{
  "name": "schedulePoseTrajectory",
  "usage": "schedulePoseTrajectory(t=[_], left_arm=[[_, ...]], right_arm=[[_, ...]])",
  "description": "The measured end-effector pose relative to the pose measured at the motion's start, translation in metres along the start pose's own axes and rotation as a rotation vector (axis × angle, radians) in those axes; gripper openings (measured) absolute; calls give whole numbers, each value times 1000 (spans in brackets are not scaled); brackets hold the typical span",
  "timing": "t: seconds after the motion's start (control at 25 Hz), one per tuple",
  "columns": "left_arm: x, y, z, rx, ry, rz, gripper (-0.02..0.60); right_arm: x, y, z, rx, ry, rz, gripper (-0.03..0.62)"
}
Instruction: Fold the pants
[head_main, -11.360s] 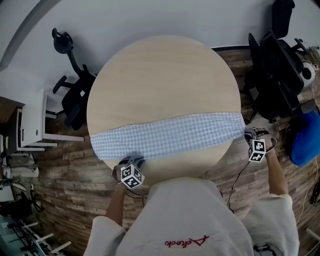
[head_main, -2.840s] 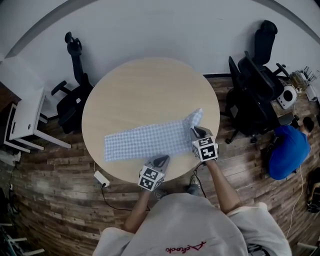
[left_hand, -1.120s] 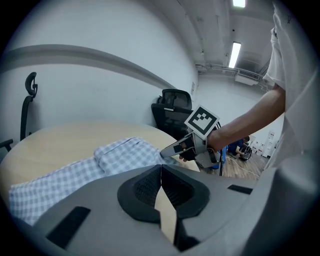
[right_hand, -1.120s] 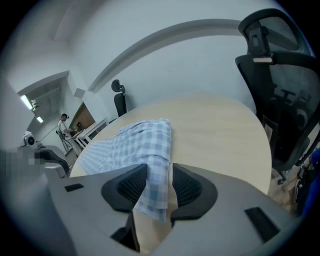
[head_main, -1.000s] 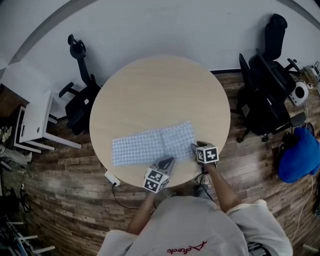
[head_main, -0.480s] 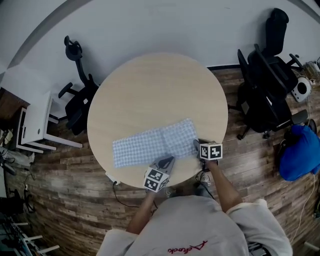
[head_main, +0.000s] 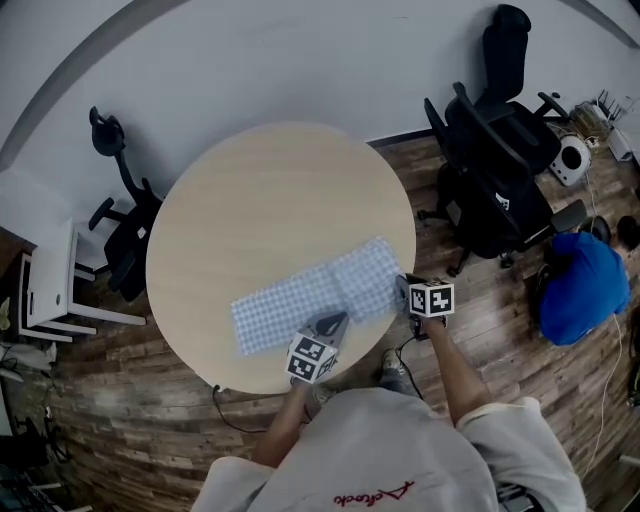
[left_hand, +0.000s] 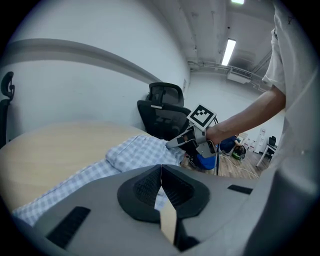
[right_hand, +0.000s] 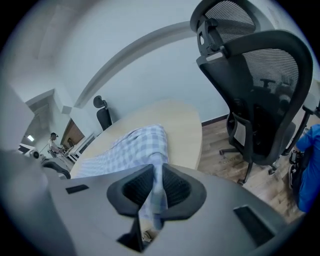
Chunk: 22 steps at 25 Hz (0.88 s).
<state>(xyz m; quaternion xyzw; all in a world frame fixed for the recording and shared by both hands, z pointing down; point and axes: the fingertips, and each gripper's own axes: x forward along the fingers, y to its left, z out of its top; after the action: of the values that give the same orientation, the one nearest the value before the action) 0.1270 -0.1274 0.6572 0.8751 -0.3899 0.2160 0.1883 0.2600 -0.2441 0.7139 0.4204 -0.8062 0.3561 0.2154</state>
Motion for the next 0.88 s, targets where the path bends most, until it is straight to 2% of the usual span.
schedulePoseTrajectory(t=[0.2,0.44,0.64,0.76,0.88], left_arm=[[-3,-6,1,12,-7,-9,32],[-28,-1,-13,14,-22,-4,32],[-56,4,-21,16,-51,-6,32],[-75,7,-29,10,-66,4,32],[-96,14,-41,-4,-77,25,32]], right_arm=[[-11,10,8,-7,-43,22,71],[-31,57,29,-67,-142,57,69],[-44,132,41,-257,-186,81,69],[-41,179,34,-398,-178,86,69],[-30,220,20,-483,-157,98,69]])
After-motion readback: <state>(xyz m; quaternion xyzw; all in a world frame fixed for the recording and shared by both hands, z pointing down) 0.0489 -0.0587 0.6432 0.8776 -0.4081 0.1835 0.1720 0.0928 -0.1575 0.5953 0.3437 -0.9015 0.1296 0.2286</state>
